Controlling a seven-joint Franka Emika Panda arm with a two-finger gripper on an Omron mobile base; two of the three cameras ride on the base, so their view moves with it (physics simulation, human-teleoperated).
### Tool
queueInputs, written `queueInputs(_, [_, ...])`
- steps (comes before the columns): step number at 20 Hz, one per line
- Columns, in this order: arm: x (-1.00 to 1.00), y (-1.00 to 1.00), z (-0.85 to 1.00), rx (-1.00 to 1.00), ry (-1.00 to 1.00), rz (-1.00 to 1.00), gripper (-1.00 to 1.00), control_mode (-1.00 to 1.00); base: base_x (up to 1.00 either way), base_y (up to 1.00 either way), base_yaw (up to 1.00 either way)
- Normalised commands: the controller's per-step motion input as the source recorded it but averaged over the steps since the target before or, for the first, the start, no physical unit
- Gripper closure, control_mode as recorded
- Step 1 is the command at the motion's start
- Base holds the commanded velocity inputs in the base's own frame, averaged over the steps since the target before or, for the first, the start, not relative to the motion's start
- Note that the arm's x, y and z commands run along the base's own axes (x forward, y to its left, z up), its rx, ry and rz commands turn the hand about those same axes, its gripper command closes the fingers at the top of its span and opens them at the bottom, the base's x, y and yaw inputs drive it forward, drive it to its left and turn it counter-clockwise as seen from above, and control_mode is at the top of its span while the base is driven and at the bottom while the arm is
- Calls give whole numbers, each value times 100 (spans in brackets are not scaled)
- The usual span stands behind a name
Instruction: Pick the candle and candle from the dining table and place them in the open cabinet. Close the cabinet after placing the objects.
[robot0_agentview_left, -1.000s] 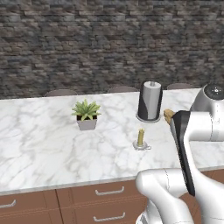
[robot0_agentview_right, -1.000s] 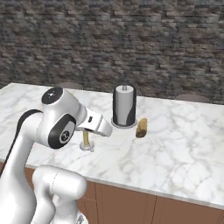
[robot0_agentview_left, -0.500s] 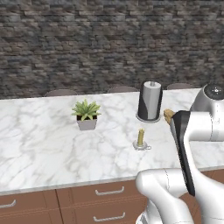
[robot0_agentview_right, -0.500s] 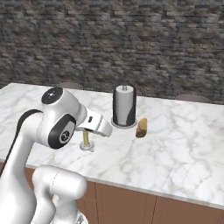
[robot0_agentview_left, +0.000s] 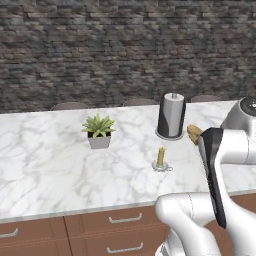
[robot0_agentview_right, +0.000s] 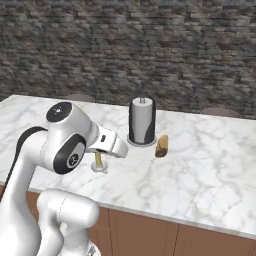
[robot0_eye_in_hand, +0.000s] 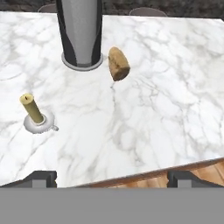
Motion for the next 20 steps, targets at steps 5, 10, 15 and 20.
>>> queueInputs(5, [-17, 0, 0, 0, 0, 22, -100, -100, 0, 0, 0])
queueInputs(10, [-10, 1, 0, 0, 0, 26, -100, -100, 0, 0, 0])
queueInputs(15, [-8, 0, -1, 8, -1, 33, -100, -100, 0, 0, 0])
queueInputs(20, [-1, 0, -8, 16, 0, 35, -100, -100, 0, 0, 0])
